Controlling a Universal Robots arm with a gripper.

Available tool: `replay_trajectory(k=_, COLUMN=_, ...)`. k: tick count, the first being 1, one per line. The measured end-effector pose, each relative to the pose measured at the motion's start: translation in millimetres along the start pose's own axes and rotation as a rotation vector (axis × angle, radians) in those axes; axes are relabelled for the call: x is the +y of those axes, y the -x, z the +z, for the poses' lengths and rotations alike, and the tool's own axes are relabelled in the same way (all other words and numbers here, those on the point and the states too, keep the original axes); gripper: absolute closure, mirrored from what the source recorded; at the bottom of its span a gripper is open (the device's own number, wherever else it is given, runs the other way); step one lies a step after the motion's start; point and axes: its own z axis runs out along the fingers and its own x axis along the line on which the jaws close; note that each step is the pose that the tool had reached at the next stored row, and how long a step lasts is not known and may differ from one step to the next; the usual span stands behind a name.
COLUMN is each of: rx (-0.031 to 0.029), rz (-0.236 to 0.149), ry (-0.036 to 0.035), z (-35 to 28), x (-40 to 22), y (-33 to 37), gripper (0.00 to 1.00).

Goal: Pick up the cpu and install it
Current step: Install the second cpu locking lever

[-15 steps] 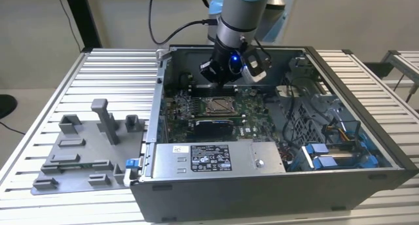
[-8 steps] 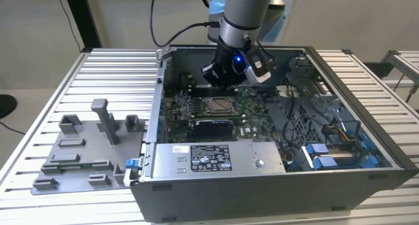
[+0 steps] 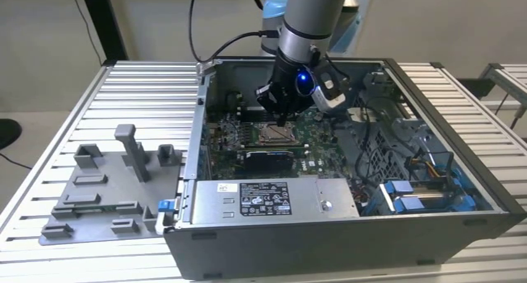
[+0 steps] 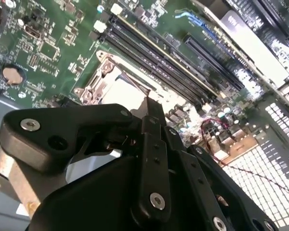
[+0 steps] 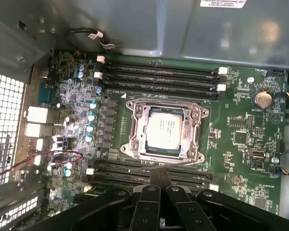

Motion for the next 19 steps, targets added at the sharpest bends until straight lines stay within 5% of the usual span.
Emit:
replay_trajectory(k=16, rx=-0.0001, rz=0.000, ry=0.0003, z=2.1, x=-0.3, y=-0.3, gripper=1.00)
replay_trajectory(k=19, rx=0.0000, rz=0.000, ry=-0.0001, z=8.0, x=0.6, y=-11.3, gripper=1.00)
